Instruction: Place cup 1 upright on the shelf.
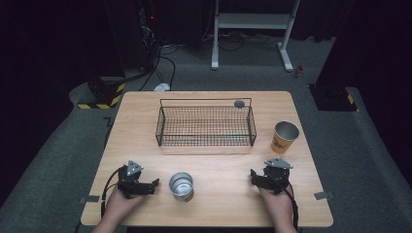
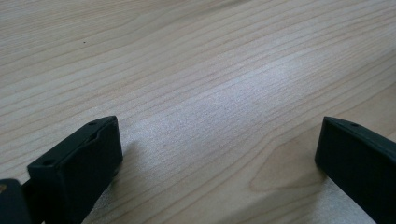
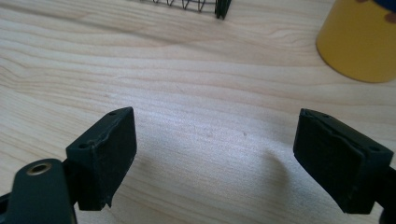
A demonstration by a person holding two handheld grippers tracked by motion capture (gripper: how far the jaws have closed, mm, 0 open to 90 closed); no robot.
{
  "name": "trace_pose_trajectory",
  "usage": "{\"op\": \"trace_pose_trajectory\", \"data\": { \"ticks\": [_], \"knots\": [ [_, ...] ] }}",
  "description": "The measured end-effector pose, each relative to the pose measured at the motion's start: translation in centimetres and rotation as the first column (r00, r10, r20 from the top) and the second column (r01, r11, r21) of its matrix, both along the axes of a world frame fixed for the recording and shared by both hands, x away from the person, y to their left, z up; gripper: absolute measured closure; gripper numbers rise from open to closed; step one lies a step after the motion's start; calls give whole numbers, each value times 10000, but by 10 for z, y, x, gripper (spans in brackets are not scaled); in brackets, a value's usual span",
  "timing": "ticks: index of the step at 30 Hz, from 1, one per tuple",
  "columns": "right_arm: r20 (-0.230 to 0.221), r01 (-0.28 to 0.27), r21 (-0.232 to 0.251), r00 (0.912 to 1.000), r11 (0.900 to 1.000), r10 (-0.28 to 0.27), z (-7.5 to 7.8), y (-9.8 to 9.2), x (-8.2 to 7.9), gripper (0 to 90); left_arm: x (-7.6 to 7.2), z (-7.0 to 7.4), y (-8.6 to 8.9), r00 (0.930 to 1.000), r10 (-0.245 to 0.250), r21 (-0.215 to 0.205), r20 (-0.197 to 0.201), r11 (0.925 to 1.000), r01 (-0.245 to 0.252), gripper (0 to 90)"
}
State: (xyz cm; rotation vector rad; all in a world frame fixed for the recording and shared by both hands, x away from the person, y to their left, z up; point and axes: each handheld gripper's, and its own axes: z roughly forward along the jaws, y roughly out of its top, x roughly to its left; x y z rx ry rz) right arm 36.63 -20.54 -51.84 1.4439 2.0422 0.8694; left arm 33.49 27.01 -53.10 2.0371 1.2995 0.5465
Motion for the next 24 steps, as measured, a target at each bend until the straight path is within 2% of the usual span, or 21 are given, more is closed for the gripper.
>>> {"op": "trace_pose_trajectory", "data": {
  "ticks": [14, 18, 24],
  "knots": [
    [543, -331, 185, 9980, 9993, 321, 12, 3, -7, 147, 0, 0, 0, 10000, 3, 4, 2, 10000, -3, 9],
    [879, -474, 171, 9951, 9987, 457, 16, 4, -10, 159, 0, 0, 0, 10000, 5, 3, 3, 10000, -5, 10],
    [1104, -577, 450, 9925, 9973, 524, 19, 3, -12, 163, 0, 0, 0, 10000, -20, -5, -5, 10000, 20, 9]
  ]
}}
